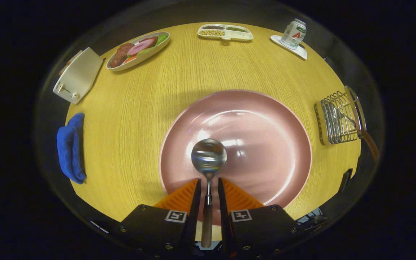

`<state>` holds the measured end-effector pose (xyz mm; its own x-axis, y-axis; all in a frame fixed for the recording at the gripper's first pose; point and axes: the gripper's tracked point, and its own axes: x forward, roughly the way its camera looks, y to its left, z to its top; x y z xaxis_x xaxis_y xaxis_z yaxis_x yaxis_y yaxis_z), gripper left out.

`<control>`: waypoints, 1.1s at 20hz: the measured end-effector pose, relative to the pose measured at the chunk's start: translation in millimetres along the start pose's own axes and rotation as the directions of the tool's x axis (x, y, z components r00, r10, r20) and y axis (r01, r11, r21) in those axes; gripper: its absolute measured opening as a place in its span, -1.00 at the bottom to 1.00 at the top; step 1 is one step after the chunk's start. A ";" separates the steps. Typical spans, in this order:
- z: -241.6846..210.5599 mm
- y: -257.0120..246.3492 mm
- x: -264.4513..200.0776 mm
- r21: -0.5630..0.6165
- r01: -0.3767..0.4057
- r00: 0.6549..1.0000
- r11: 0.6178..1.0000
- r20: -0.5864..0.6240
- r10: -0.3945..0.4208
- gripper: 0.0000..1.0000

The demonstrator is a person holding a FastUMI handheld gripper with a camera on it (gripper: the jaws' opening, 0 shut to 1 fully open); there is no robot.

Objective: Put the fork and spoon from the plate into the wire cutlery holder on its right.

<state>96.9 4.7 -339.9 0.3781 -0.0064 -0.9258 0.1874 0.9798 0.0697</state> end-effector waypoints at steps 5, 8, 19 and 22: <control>-1.3 -4.3 -1.1 -0.037 0.007 0.999 0.999 -0.036 -0.008 -0.92; -2.9 -4.7 1.4 -0.032 0.017 0.998 0.999 -0.056 -0.019 -0.99; 12.2 -15.6 -21.9 -0.103 0.101 0.994 0.990 -0.019 -0.104 -0.99; 22.3 -22.3 -32.6 -0.110 0.126 0.992 0.986 -0.005 -0.127 -0.99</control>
<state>100.6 -21.4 -303.0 0.3464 -0.1302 -0.9290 0.1323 0.9872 -0.0890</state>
